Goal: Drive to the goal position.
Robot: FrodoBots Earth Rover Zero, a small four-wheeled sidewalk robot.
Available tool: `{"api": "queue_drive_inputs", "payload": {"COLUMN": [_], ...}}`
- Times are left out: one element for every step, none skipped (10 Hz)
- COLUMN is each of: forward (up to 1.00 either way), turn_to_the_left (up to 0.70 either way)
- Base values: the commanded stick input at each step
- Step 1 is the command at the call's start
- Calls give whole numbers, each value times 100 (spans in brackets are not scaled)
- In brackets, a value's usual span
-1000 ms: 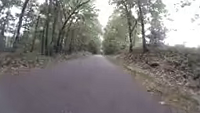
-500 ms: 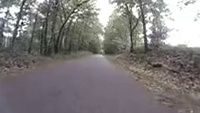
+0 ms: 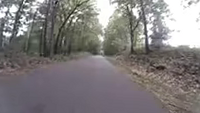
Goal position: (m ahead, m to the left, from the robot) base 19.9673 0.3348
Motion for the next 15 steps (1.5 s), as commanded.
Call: {"api": "queue_drive_inputs", "payload": {"forward": [70,70,70,70,70,70,70,70,70,70,70,70,70,70,70], "turn_to_the_left": [0,0,0,0,0,0,0,0,0,0,0,0,0,0,0]}}
